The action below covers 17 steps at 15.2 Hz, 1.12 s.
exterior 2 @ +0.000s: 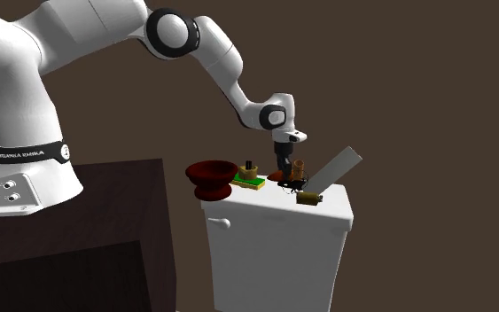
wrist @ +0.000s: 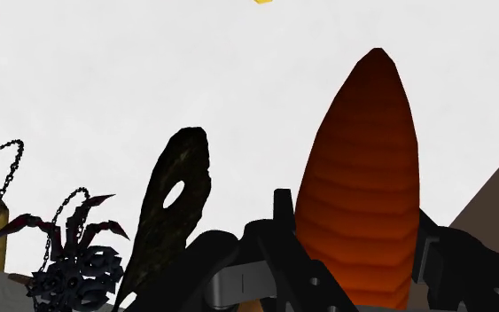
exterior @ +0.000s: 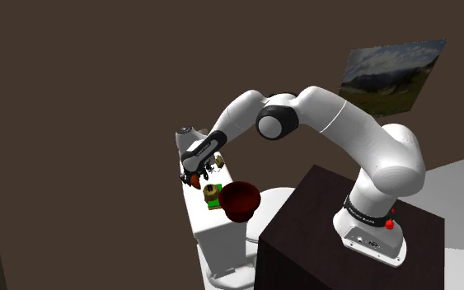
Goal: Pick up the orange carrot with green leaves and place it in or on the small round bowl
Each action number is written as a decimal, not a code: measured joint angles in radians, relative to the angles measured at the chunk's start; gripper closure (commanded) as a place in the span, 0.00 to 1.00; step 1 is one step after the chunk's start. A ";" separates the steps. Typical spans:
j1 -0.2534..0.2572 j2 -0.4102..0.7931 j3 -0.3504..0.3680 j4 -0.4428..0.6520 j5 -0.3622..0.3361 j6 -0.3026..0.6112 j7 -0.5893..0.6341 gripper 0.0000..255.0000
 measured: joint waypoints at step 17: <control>-0.005 -0.164 0.009 -0.099 0.005 -0.065 -0.002 1.00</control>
